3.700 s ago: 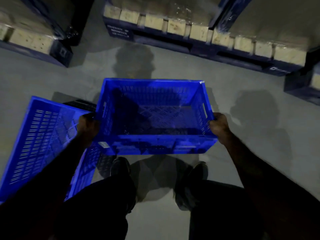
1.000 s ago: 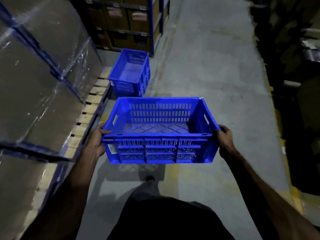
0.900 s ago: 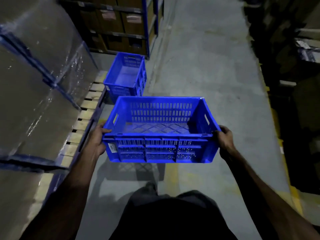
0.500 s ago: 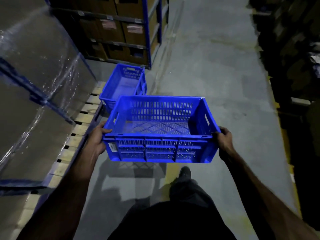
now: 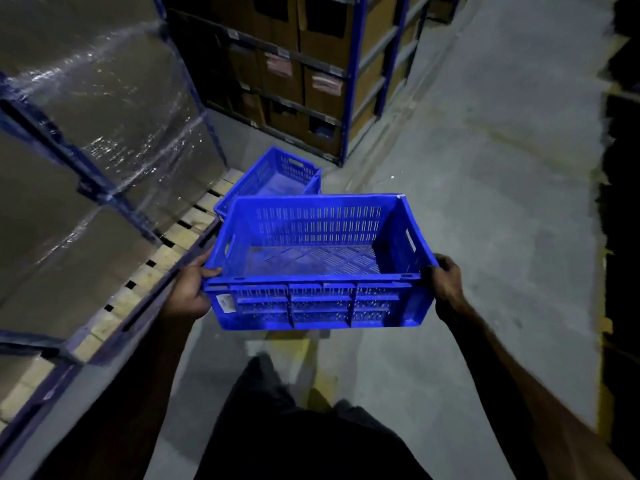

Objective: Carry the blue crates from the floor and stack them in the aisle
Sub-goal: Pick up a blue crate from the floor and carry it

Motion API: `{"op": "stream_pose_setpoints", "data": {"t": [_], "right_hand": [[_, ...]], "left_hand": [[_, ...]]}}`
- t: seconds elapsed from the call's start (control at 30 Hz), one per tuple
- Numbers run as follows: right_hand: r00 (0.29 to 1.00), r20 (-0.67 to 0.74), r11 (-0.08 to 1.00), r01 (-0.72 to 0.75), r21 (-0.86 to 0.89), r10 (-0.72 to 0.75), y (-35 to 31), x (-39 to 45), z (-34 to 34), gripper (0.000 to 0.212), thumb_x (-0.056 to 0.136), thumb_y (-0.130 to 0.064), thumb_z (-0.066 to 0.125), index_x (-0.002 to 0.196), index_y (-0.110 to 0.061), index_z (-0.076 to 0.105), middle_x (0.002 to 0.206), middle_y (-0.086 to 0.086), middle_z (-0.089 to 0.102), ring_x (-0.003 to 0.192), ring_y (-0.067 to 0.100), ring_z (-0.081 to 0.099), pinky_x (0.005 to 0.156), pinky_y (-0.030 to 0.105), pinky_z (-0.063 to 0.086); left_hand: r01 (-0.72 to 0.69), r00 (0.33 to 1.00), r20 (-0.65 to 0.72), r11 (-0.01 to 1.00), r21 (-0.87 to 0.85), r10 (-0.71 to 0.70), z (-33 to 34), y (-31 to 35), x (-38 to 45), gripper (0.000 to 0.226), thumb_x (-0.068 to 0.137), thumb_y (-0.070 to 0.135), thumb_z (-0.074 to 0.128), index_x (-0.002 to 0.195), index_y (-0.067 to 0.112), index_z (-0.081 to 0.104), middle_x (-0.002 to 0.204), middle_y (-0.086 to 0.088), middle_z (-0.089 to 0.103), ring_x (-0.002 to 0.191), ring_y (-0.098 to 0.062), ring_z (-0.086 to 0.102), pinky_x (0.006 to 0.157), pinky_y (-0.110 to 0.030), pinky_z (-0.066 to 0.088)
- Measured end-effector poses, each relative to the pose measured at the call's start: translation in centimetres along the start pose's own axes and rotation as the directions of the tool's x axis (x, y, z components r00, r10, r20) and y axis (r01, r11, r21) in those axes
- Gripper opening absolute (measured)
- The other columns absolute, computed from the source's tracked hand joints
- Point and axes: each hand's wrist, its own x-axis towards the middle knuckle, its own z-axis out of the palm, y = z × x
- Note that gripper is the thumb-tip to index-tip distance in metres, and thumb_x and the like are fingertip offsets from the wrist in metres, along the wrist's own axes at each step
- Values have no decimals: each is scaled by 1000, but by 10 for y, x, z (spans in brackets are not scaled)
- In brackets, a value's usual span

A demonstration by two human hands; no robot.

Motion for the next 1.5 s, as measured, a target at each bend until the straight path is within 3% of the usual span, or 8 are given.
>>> {"op": "stream_pose_setpoints", "data": {"t": [0.13, 0.47, 0.9, 1.03, 1.13, 1.23, 1.43, 1.5], "right_hand": [[999, 49, 1000, 17, -19, -16, -28, 54, 37, 36, 78, 11, 44, 106, -7, 60, 92, 8, 63, 73, 20, 59, 58, 28, 49], [997, 78, 995, 3, -98, 5, -92, 171, 140, 42, 75, 12, 43, 112, -1, 60, 100, 13, 64, 75, 22, 61, 57, 29, 50], [952, 304, 962, 118, -248, -38, -177, 321, 258, 27, 85, 13, 49, 108, 4, 59, 81, 11, 59, 63, 22, 55, 41, 22, 50], [899, 435, 932, 199, -304, -50, -188, 393, 302, 28, 83, 11, 49, 108, 12, 61, 78, 11, 58, 54, 13, 54, 43, 18, 44], [839, 540, 922, 263, -284, -73, -194, 442, 338, 22, 86, 0, 57, 105, 12, 57, 80, 13, 58, 52, 8, 56, 49, 24, 48], [732, 674, 900, 353, -255, -96, -194, 487, 371, 11, 92, -2, 63, 89, -6, 53, 77, 10, 57, 54, 5, 57, 50, 27, 54], [553, 821, 879, 452, -153, -142, -180, 578, 438, 34, 81, -19, 68, 94, 11, 58, 67, -13, 68, 63, -3, 60, 62, 18, 51], [521, 844, 871, 467, -154, -130, -175, 596, 452, 21, 85, -12, 70, 89, 4, 57, 67, -15, 69, 64, -1, 61, 63, 20, 52]], "left_hand": [[-31, 999, -32, 999, -21, 30, 3, 16, 42, 61, 88, -19, 33, 135, 11, 58, 118, -14, 70, 86, -28, 77, 74, -42, 64], [-47, 997, -62, 997, 57, 51, 11, 94, 174, 61, 87, -16, 41, 145, 0, 49, 102, -10, 77, 79, -25, 76, 68, -35, 63], [-157, 983, -127, 971, -183, 135, 34, 128, 260, 63, 95, -15, 38, 81, 26, 84, 82, 1, 79, 66, -15, 74, 51, -32, 61], [-204, 955, -255, 960, -190, 152, 52, 117, 277, 62, 94, -18, 36, 81, 20, 84, 80, 3, 79, 67, -12, 74, 55, -27, 60], [-253, 917, -356, 952, -174, 179, 60, 106, 289, 39, 89, -10, 53, 120, 9, 68, 92, 3, 79, 79, -16, 74, 58, -27, 59], [-251, 873, -473, 944, -216, 124, 70, 87, 305, 65, 59, 2, 76, 122, 14, 68, 99, 0, 78, 87, -20, 74, 62, -27, 60], [-278, 784, -614, 934, -222, 87, 77, 51, 358, 66, 84, -15, 42, 146, 8, 50, 132, -13, 61, 92, -19, 70, 70, -25, 61], [-278, 761, -644, 935, -221, 74, 74, 41, 374, 63, 88, -15, 41, 146, 8, 50, 139, -17, 58, 100, -23, 65, 70, -25, 61]]}}
